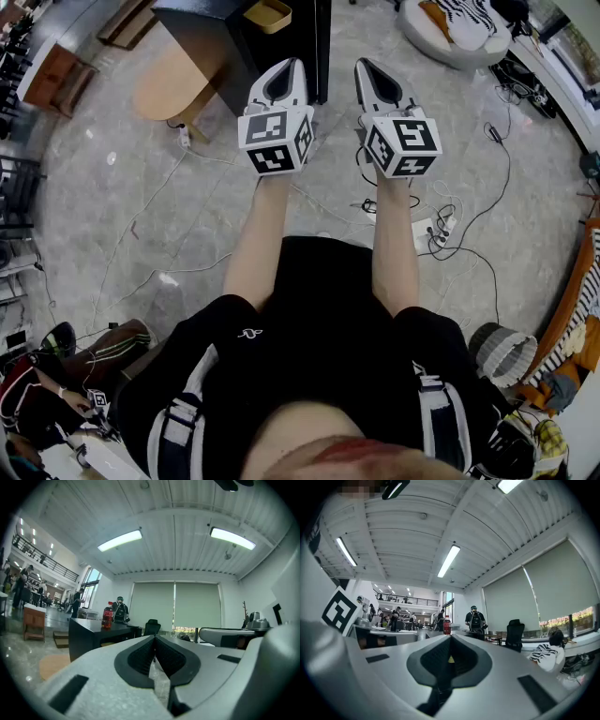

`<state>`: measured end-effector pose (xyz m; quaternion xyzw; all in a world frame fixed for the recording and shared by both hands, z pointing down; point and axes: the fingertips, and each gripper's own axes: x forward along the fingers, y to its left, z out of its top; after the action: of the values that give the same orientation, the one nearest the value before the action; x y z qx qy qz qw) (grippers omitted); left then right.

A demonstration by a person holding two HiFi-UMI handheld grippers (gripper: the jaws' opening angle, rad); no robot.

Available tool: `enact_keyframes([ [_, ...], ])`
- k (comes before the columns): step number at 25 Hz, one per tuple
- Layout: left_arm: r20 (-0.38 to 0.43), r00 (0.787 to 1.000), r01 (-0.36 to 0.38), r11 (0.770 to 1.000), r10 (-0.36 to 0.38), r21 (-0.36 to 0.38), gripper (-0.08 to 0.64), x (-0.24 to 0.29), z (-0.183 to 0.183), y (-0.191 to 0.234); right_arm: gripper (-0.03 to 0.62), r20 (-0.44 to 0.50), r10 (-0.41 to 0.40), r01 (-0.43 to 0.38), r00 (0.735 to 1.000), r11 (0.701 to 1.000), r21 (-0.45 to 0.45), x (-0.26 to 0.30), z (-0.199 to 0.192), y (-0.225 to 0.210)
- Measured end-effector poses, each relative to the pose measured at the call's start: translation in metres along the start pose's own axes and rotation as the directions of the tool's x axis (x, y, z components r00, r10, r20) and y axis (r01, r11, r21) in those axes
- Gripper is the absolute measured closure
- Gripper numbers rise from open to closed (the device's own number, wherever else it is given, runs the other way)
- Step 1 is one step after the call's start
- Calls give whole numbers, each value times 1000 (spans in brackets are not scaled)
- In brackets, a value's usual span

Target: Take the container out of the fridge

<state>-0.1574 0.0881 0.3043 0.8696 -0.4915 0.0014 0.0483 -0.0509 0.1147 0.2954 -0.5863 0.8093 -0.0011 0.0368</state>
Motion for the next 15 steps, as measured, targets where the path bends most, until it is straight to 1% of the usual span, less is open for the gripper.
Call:
enact_keyframes([
  [4,3,1000,17,1000,-17,16,552,7,-10,-15,580,8,-43,43,999,999,-8,1,-8,-23],
  [8,-31,999,-20,1000,20,-1,552,22,-27,-2,580,6,-26,26,1000,999,27,14,-23,-37],
  [11,-55,998,-29,999,29,-15,552,48,-40,7,580,-5,-11,11,1000,999,33,35,-33,-52],
  [15,-80,997,-2,1000,1,-17,552,101,-57,17,580,-19,-21,22,1000,999,35,78,-48,-88],
])
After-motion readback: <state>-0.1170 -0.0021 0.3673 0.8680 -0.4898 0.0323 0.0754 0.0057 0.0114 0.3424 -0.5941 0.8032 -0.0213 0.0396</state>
